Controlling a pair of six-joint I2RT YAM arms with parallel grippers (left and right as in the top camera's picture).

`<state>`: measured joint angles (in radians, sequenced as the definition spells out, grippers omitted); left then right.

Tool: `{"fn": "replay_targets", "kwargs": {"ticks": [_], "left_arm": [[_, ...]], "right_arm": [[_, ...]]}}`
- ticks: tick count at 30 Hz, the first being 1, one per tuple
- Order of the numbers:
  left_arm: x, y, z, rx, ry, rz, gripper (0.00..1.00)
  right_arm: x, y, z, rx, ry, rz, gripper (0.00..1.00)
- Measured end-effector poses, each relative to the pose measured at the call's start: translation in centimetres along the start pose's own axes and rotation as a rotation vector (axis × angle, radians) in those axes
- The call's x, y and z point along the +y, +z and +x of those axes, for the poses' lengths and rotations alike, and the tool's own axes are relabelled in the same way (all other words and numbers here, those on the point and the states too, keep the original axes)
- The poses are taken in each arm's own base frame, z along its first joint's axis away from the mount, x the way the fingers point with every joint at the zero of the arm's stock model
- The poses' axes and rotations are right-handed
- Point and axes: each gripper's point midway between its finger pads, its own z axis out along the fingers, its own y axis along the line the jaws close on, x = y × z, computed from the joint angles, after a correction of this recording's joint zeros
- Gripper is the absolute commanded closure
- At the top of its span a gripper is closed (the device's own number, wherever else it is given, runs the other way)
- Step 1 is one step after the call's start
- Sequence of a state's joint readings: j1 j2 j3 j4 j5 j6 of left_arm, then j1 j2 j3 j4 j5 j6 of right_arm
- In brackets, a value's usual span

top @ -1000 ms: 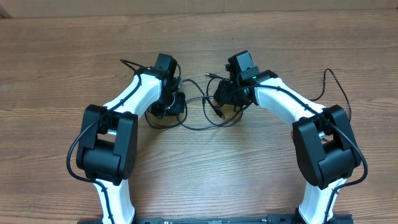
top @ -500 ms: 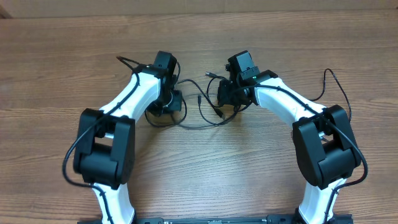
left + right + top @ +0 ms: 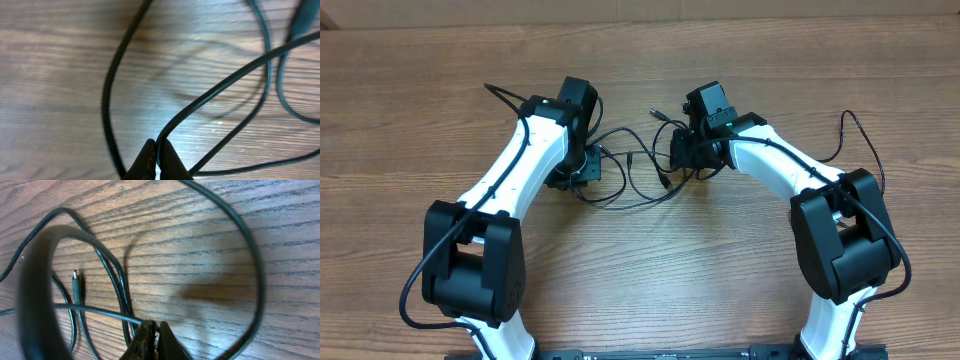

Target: Untangle cables

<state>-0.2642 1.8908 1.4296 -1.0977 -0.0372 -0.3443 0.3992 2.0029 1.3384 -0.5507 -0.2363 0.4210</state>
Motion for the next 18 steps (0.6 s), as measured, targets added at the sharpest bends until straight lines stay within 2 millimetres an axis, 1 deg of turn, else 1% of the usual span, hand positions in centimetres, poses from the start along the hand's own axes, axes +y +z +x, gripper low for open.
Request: {"fn": "replay_targets", "kwargs": {"ticks": [4,11,14,17,18], "left_arm": [[1.8,0.0,0.4,0.025,-0.052,-0.044,0.94],[5.0,0.1,-0.1,0.031,-0.129,-0.086,0.93],[6.0,0.1,-0.2,0.029,-0.149,-0.106,0.91],[7.6,0.1,-0.1,0.026,-0.168,-0.162,0.89],[8.2,0.2,0.0,0.028,-0.176,-0.184,0.86]], "right_arm": [[0.0,0.0,0.0,0.000,0.001,0.000,0.96],[0.0,0.0,0.0,0.000,0.000,0.000,0.96],[0.0,0.0,0.0,0.000,0.000,-0.001,0.96],[0.0,0.0,0.0,0.000,0.000,0.000,0.96],[0.0,0.0,0.0,0.000,0.001,0.000,0.96]]}}
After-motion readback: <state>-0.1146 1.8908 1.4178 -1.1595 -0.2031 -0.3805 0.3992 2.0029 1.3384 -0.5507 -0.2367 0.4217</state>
